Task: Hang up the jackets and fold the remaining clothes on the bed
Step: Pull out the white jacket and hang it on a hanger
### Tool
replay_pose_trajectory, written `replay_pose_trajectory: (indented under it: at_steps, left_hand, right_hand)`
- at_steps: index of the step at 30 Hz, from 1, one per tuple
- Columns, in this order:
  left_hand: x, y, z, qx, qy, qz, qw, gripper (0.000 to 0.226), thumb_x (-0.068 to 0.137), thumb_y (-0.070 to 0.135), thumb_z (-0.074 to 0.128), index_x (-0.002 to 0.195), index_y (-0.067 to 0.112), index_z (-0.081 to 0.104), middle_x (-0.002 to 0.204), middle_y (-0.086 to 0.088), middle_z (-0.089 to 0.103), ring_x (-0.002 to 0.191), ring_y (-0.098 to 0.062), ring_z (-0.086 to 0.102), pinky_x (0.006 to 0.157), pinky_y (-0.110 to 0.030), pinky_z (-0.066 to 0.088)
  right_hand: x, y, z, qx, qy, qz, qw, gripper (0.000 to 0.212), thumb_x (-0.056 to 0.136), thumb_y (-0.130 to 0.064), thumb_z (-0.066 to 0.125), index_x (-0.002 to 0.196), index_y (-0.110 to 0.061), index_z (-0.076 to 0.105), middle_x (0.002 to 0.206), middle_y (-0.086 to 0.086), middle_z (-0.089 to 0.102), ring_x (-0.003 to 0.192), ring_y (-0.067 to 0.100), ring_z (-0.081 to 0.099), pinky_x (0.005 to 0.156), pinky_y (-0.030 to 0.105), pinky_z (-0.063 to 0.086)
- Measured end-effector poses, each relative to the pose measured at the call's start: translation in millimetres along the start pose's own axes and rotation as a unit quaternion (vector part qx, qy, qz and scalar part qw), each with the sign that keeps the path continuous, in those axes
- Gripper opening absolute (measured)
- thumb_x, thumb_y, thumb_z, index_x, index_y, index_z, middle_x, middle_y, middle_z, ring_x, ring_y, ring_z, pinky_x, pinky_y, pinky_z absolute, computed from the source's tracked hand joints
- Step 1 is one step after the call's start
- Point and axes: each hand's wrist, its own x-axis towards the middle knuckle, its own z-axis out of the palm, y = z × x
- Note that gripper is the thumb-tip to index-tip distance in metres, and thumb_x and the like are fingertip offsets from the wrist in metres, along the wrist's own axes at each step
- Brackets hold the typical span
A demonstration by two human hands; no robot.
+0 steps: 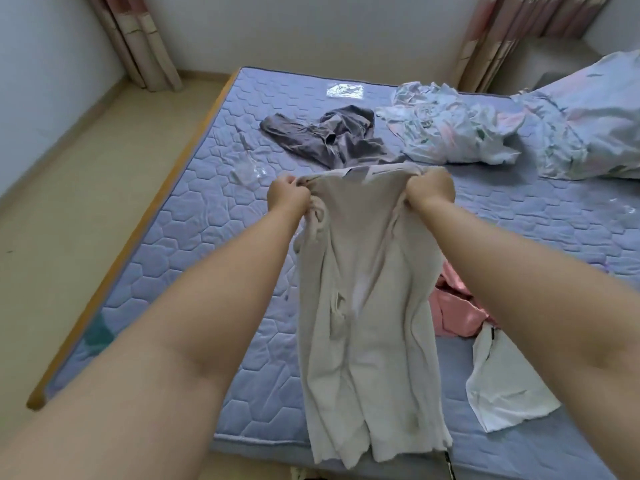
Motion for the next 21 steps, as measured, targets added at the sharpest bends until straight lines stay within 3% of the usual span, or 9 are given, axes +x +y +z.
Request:
replay_pose_trajectory:
  at_steps: [2,4,5,8,11,13,16,21]
  left_hand:
    - [14.9,-5.5,14.4,-0.091,-0.075,-0.018,0.993,0.036,0.077,0.006,0.054,0.111,0.019,0.052,0.101,0.004,0.055,0.096,-0.022,0.058,0.091,-0.038,0.051]
    - [21.2,-31.4,27.0,-0.062,-0.126,-0.019,0.990,0.059,0.087,0.004,0.055,0.141,0.020,0.035,0.114,0.010,0.040,0.103,-0.013,0.047,0.092,-0.030,0.042]
    - [24.0,-53.2,33.0,-0.030,-0.138,-0.026,0.990,0.062,0.090,0.004,0.054,0.145,0.021,0.031,0.114,0.009,0.036,0.106,-0.011,0.042,0.090,-0.027,0.039]
    - [24.0,-132.5,44.8,0.016,-0.168,-0.091,0.981,0.047,0.090,0.003,0.055,0.131,0.023,0.045,0.117,0.005,0.049,0.112,-0.017,0.045,0.087,-0.025,0.037]
    - [20.1,-206.4,54.6,0.069,-0.168,-0.167,0.969,0.060,0.090,0.005,0.056,0.145,0.014,0.033,0.143,-0.010,0.042,0.124,-0.025,0.046,0.093,-0.030,0.041]
    - [10.5,-246.8,61.2,0.091,-0.165,-0.204,0.961,0.059,0.092,0.006,0.054,0.146,0.010,0.030,0.145,-0.013,0.038,0.125,-0.028,0.046,0.093,-0.030,0.040]
    - [-12.1,-300.4,71.9,0.123,-0.166,-0.247,0.947,0.053,0.092,0.002,0.051,0.143,0.004,0.034,0.140,-0.017,0.044,0.124,-0.031,0.048,0.091,-0.029,0.040]
    - [-47.0,-390.4,88.0,0.127,-0.146,-0.332,0.923,0.052,0.090,0.006,0.057,0.137,0.000,0.036,0.135,-0.014,0.049,0.123,-0.030,0.049,0.095,-0.030,0.040]
  right_hand:
    - [19.9,1.2,35.8,0.094,-0.080,0.014,0.992,0.044,0.089,-0.023,0.058,0.128,-0.010,0.044,0.130,0.015,0.053,0.120,0.030,0.051,0.090,0.030,0.040]
    - [18.6,23.6,78.7,0.090,-0.156,0.035,0.983,0.074,0.087,-0.022,0.062,0.146,-0.005,0.021,0.138,0.011,0.041,0.127,0.027,0.043,0.098,0.028,0.037]
    - [14.8,42.3,100.7,0.070,-0.173,0.043,0.981,0.075,0.087,-0.020,0.061,0.147,-0.004,0.018,0.139,0.008,0.040,0.125,0.026,0.044,0.097,0.027,0.037]
    - [-3.8,110.5,160.0,-0.014,-0.228,0.046,0.972,0.060,0.086,-0.017,0.057,0.140,-0.004,0.034,0.131,0.016,0.052,0.119,0.034,0.052,0.096,0.033,0.043]
    - [-22.2,178.6,198.4,-0.091,-0.285,0.056,0.953,0.058,0.085,-0.021,0.058,0.138,-0.005,0.041,0.138,0.018,0.048,0.125,0.036,0.047,0.105,0.038,0.038]
    - [-38.9,209.3,211.3,-0.121,-0.307,0.081,0.941,0.049,0.087,-0.022,0.057,0.131,-0.005,0.048,0.133,0.019,0.052,0.119,0.035,0.050,0.100,0.035,0.041]
    - [-63.1,246.8,233.4,-0.119,-0.356,0.122,0.919,0.049,0.092,-0.021,0.054,0.135,0.001,0.042,0.136,0.020,0.048,0.122,0.034,0.049,0.095,0.031,0.039]
    - [-109.1,305.5,264.2,-0.100,-0.434,0.160,0.881,0.077,0.090,-0.034,0.061,0.148,-0.003,0.020,0.151,0.015,0.029,0.135,0.030,0.036,0.104,0.034,0.035]
